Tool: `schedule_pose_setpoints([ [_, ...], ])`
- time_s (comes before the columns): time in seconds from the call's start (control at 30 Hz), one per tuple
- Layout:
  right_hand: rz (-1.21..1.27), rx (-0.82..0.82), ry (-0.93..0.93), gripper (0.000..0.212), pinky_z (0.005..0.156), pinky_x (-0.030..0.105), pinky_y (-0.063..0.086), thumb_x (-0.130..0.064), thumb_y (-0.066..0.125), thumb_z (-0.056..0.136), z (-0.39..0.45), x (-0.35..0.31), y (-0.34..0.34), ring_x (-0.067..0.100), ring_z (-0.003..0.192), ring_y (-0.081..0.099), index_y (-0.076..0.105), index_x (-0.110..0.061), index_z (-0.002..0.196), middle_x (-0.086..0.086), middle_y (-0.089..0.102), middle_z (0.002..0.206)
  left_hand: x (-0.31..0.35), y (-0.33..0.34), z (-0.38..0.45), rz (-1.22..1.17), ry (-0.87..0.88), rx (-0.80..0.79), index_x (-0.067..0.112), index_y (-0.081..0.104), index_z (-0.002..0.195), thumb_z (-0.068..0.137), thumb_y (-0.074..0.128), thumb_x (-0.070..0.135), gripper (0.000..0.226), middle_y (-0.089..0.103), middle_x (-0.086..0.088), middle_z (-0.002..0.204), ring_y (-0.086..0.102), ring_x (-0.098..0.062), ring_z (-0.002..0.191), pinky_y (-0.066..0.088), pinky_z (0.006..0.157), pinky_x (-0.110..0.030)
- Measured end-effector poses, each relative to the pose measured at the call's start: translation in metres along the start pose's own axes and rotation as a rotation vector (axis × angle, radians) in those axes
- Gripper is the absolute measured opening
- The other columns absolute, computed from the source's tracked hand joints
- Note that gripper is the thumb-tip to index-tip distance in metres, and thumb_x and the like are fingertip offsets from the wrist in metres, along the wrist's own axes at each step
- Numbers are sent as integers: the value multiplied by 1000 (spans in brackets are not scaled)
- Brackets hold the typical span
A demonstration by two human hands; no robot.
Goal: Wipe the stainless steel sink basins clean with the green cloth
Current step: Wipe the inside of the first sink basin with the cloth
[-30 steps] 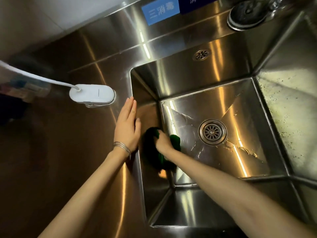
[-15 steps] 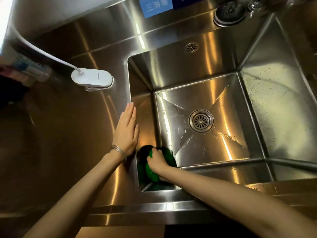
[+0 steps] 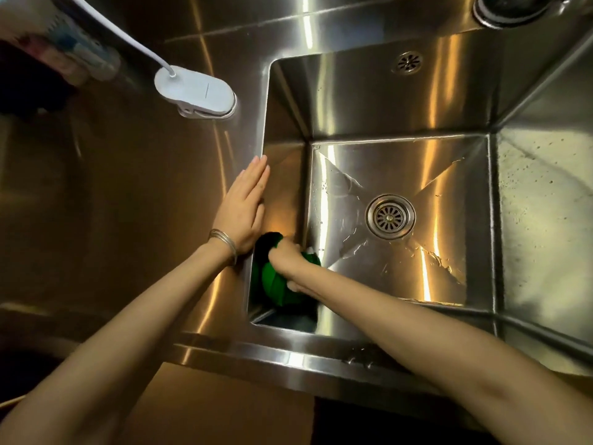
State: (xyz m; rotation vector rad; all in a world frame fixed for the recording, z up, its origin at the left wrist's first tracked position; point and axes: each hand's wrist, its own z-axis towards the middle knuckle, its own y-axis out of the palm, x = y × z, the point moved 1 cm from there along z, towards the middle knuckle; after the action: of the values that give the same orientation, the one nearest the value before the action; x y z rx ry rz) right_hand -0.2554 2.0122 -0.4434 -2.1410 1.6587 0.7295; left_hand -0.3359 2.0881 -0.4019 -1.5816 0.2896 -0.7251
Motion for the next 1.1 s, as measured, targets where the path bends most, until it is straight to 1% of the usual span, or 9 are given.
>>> schedule_pose_setpoints([
  [0.13, -155, -111, -148, 13, 71, 29, 41, -10, 43, 90, -30, -4, -4, 24, 88, 50, 50, -5, 99, 17, 52, 100, 2, 0, -1, 32, -28, -35, -3, 33, 140, 82, 32, 11, 60, 27, -18, 150, 17, -23, 141, 4, 118, -26],
  [0.2, -393, -263, -252, 15, 63, 27, 36, -9, 43, 91, -54, -2, -10, 24, 84, 52, 55, -3, 96, 19, 56, 98, 2, 0, -3, 49, -33, -51, -2, 32, 141, 82, 32, 12, 61, 26, -18, 150, 17, -24, 141, 6, 118, -29],
  [0.3, -736, -407, -372, 27, 71, 29, 39, -15, 45, 94, -76, 6, -11, 33, 99, 56, 57, 4, 108, 22, 60, 110, 4, -1, -4, 60, -54, -53, -1, 30, 142, 85, 32, 13, 59, 25, -17, 151, 16, -23, 141, 6, 118, -29],
  [0.5, -802, -436, -317, 26, 75, 29, 39, -15, 46, 92, -71, 50, -46, 35, 102, 55, 56, 0, 111, 25, 58, 111, 3, 2, -6, 55, -88, -37, 2, 27, 144, 93, 29, 28, 57, 21, -13, 153, 12, -17, 142, 0, 116, -20],
  [0.57, -707, -360, -282, 24, 74, 27, 37, -17, 48, 93, -67, 64, -62, 32, 99, 57, 57, -1, 109, 21, 60, 109, 3, 2, -4, 26, -95, -36, 3, 26, 144, 92, 29, 30, 58, 20, -11, 154, 10, -14, 142, 0, 116, -19],
  [0.67, -276, -135, -221, 18, 81, 31, 45, -16, 51, 92, -43, 65, -64, 26, 95, 59, 58, -9, 107, 13, 61, 99, 9, 3, 6, 87, -103, -10, 3, 29, 143, 90, 29, 31, 60, 21, -12, 153, 10, -14, 141, 1, 117, -22],
  [0.77, 58, -135, -199, 11, 89, 39, 47, -15, 53, 92, -21, 48, -40, 28, 97, 60, 53, -16, 102, 12, 58, 99, 15, 7, 20, 143, -151, -10, 2, 29, 142, 89, 32, 30, 60, 20, -12, 153, 9, -19, 141, 6, 116, -32],
  [0.93, 238, 22, 30, 45, 111, 32, 30, -17, 48, 95, 30, 49, 17, 30, 128, 38, 35, 0, 135, 14, 30, 142, 13, 11, 25, 180, -135, -22, 0, 32, 141, 84, 26, 32, 66, 21, -13, 153, 7, -18, 140, 6, 115, -34],
  [1.1, 639, 217, -42, 53, 104, 45, 43, -32, 60, 83, 138, 47, -13, 30, 119, 54, 49, -17, 132, 14, 52, 133, 15, 12, 24, 132, -144, 9, 2, 30, 142, 81, 28, 29, 67, 18, -8, 153, 6, -15, 141, 0, 116, -26],
])
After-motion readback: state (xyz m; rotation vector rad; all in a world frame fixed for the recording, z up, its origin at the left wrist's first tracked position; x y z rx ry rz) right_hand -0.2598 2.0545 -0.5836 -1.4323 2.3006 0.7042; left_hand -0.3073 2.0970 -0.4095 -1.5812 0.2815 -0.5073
